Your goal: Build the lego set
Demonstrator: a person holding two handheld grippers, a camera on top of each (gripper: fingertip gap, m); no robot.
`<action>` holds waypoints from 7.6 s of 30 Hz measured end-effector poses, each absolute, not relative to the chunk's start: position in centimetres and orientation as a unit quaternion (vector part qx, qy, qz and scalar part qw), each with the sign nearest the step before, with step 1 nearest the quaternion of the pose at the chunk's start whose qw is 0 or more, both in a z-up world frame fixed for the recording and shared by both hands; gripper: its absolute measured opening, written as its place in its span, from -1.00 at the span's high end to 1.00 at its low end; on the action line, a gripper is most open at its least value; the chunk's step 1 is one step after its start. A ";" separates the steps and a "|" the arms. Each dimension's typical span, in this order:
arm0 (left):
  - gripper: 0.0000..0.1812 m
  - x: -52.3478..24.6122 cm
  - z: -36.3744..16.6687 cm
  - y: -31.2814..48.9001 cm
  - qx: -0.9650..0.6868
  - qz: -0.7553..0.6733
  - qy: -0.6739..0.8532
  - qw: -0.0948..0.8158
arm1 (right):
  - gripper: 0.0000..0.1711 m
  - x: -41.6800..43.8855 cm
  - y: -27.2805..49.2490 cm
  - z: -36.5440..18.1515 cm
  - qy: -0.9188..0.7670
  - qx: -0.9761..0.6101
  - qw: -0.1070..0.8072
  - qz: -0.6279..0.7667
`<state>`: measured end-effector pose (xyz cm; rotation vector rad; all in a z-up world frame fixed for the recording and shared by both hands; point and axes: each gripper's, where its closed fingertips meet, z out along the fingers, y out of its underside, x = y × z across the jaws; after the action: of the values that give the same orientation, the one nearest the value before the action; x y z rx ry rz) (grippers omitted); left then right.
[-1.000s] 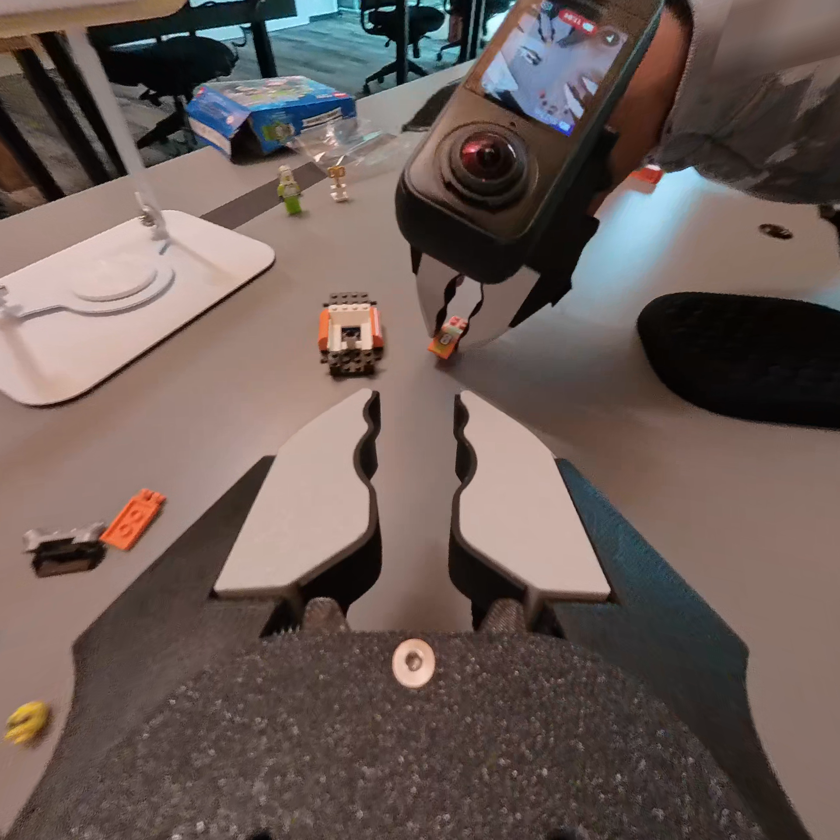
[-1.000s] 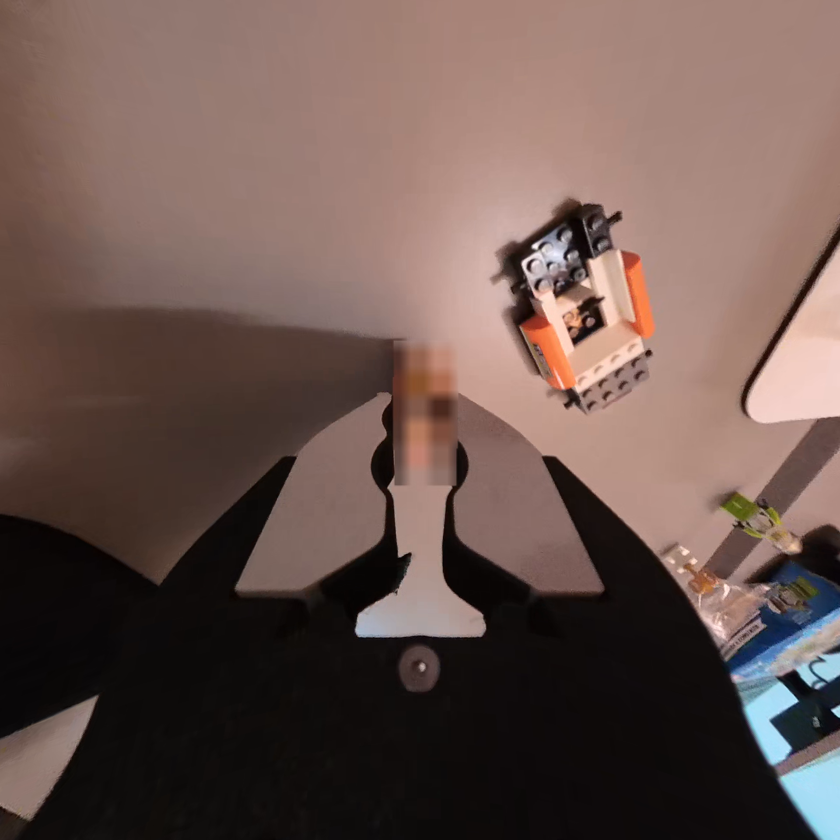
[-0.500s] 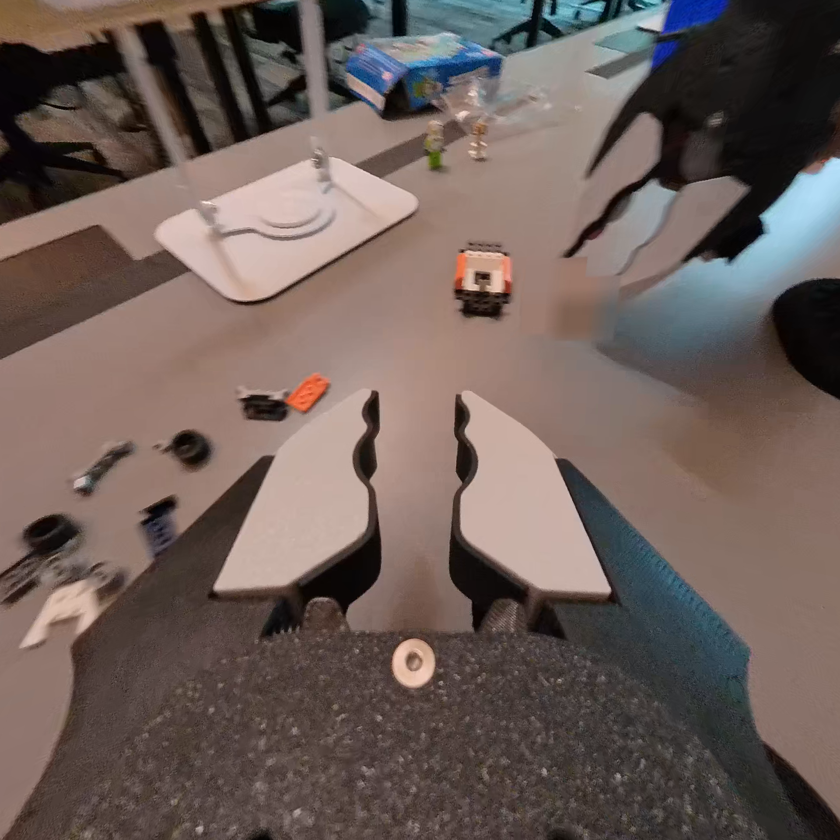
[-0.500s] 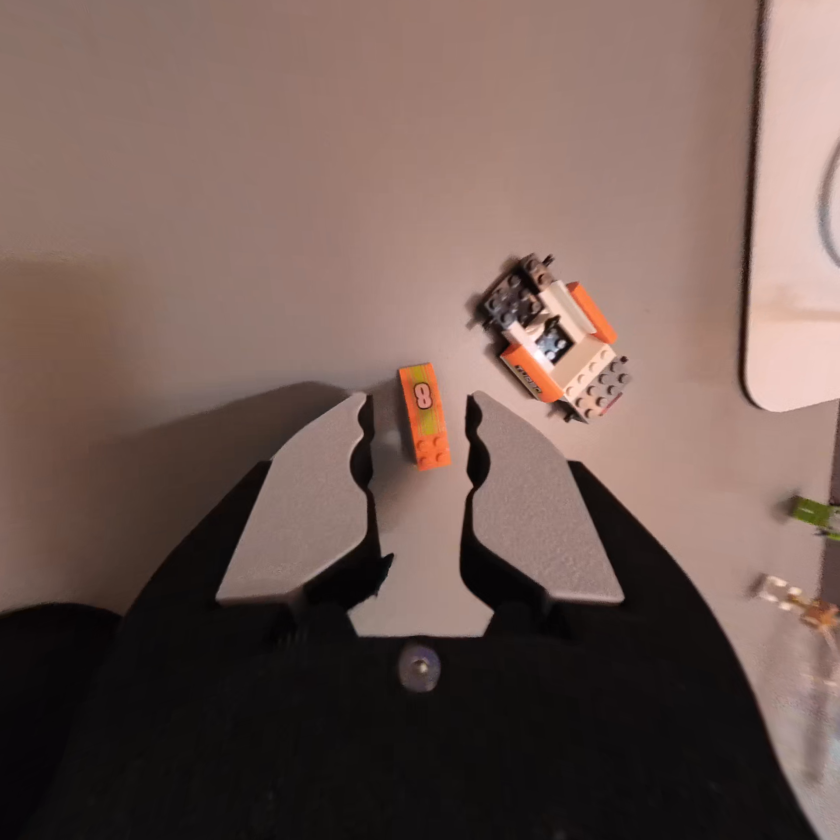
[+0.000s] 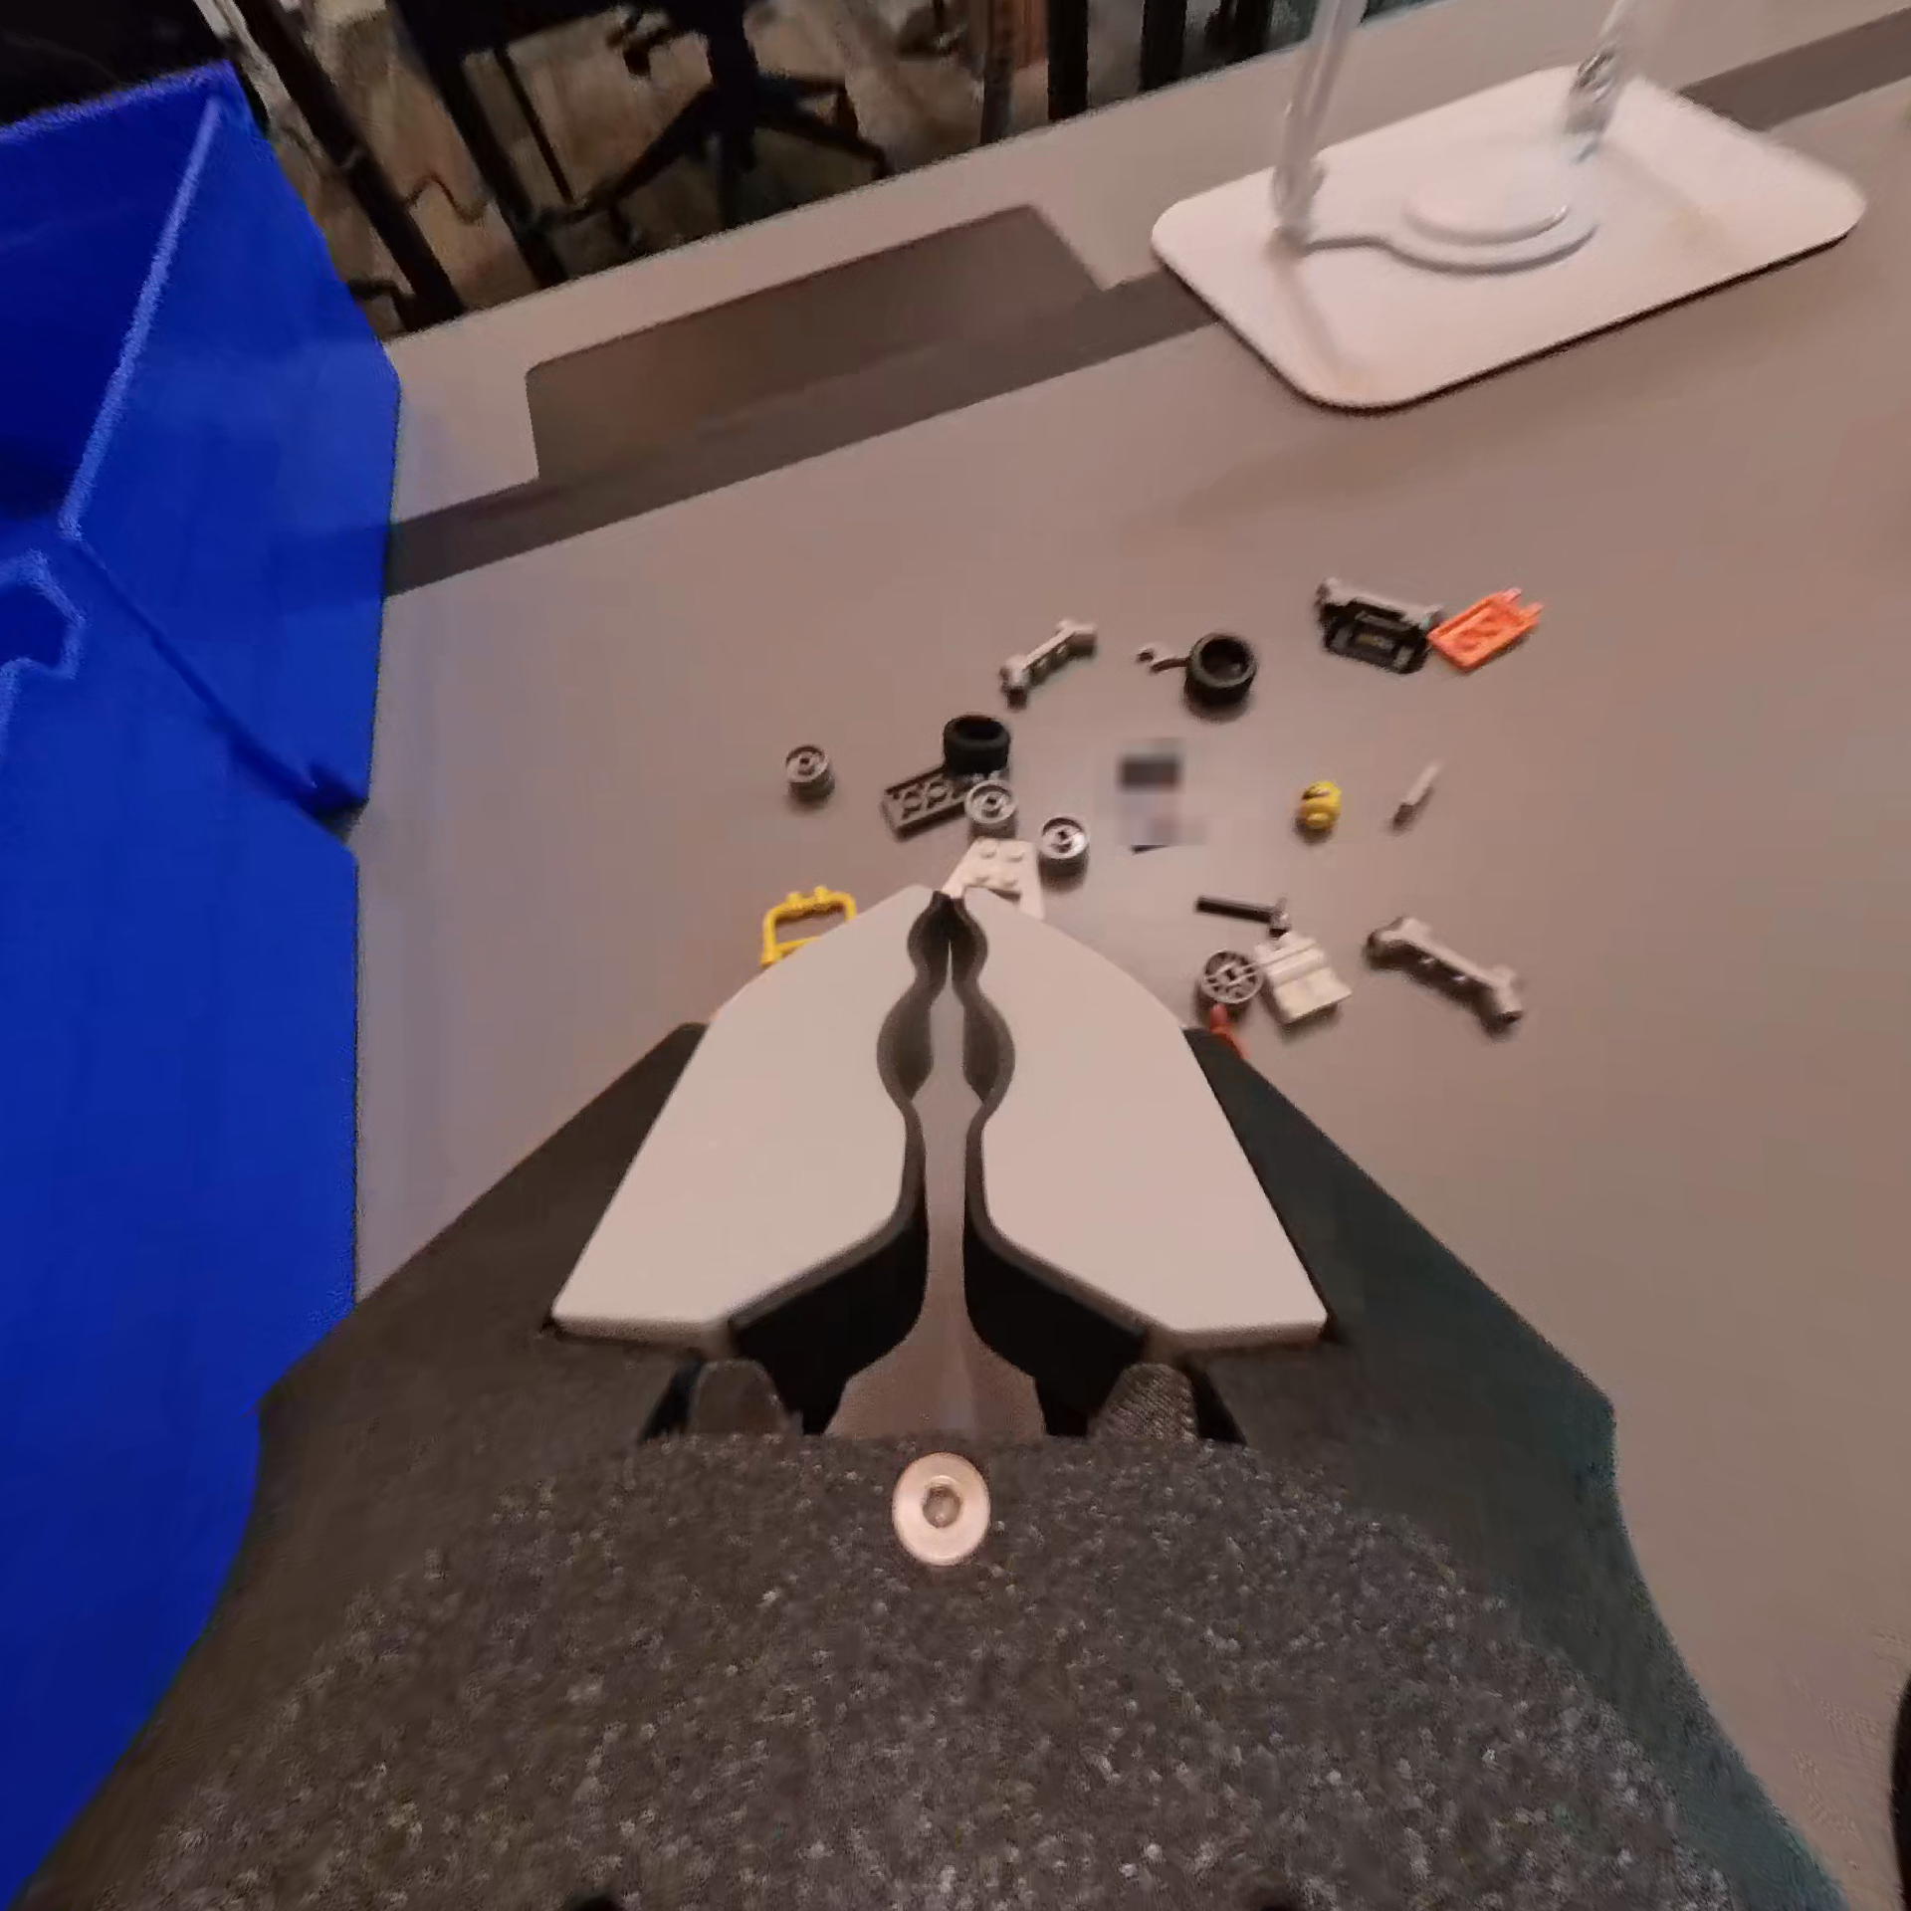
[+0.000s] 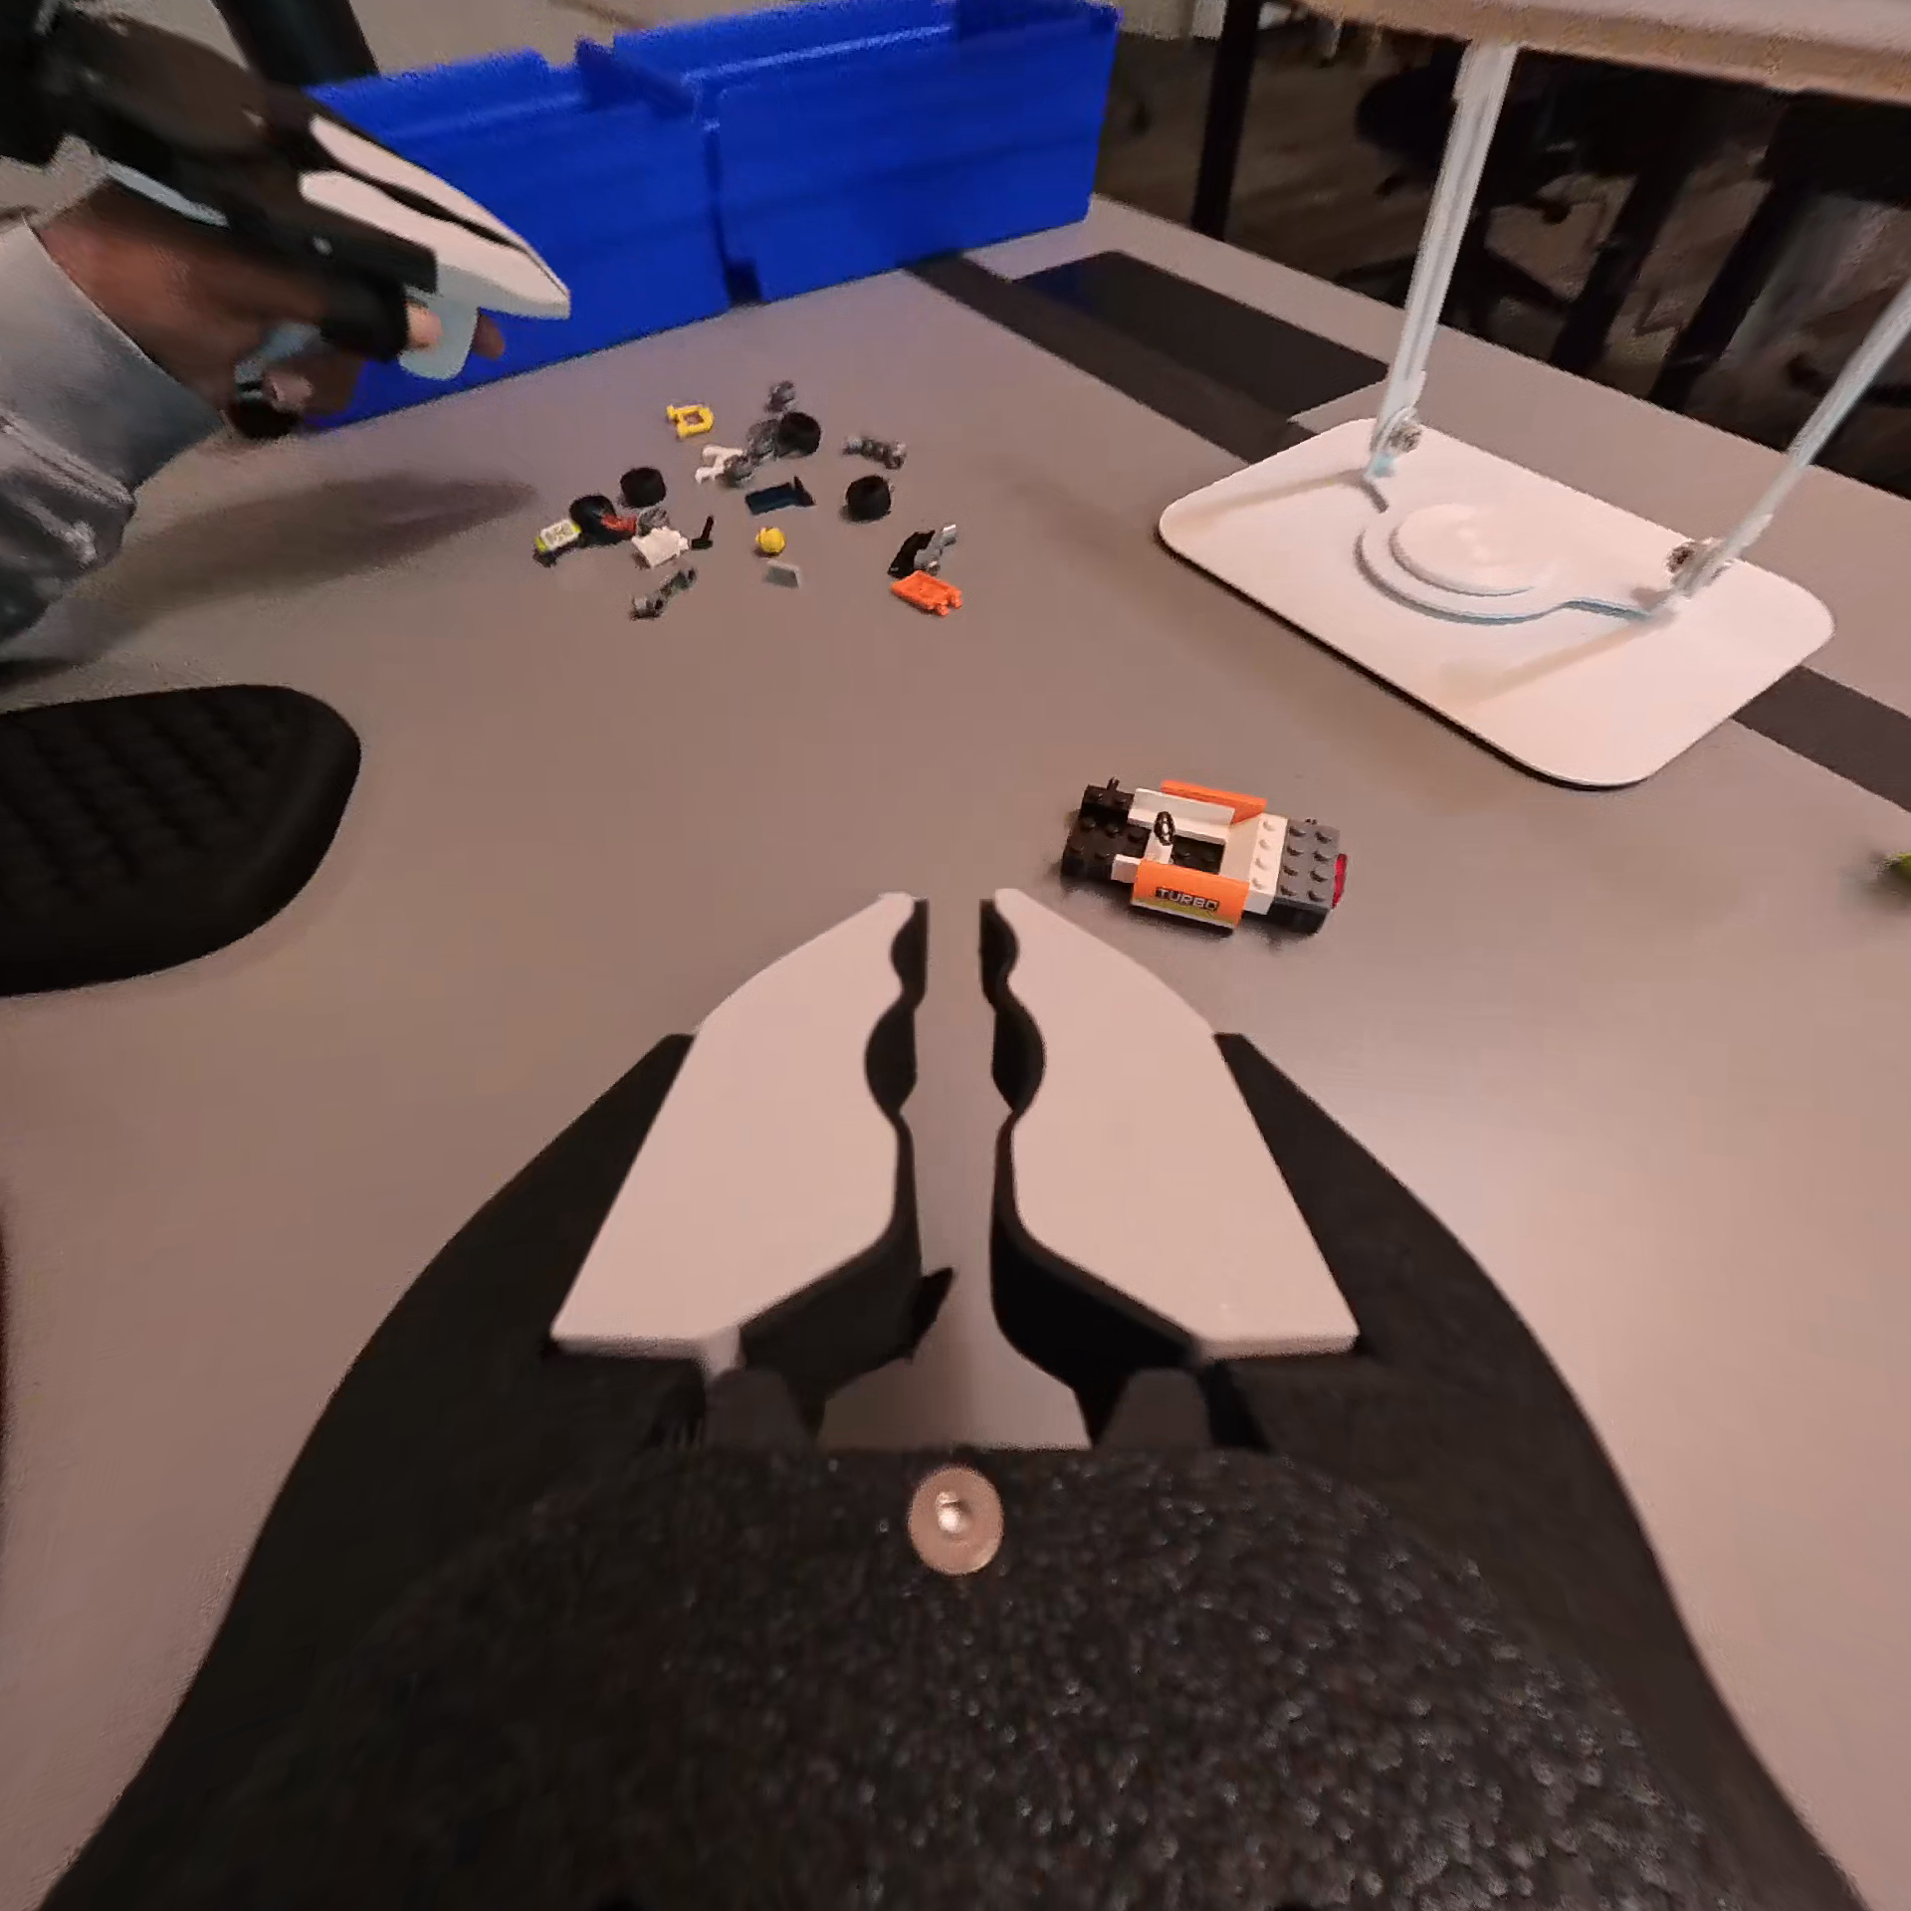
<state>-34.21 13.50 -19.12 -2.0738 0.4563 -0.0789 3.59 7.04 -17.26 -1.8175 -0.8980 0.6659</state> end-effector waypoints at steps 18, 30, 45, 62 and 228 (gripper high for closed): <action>0.61 -32.2 -26.4 16.8 -0.913 -0.091 0.331 0.220 | 1.00 3.1 6.3 -19.2 -0.385 -0.738 0.485 0.267; 0.68 -27.2 -22.6 15.8 -0.879 -0.046 0.379 0.286 | 1.00 2.1 5.8 -18.8 -0.390 -0.731 0.489 0.272; 0.68 -3.7 -16.2 5.6 -0.691 -0.157 0.495 0.503 | 0.60 -3.2 5.2 -15.3 -0.135 -0.746 0.477 0.446; 0.68 -2.4 -16.9 -0.2 -0.664 -0.367 0.565 0.325 | 0.95 -0.1 0.3 -17.9 -0.619 -0.686 0.186 0.336; 0.72 -2.1 -19.7 -1.2 -0.688 -0.524 0.453 0.217 | 0.97 -1.7 -1.1 -19.6 -0.619 -0.600 0.305 0.404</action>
<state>-2.13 -1.16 -19.65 -1.9050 1.2559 -1.4512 -1.74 -1.09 -19.59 -1.5888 -1.6384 1.0708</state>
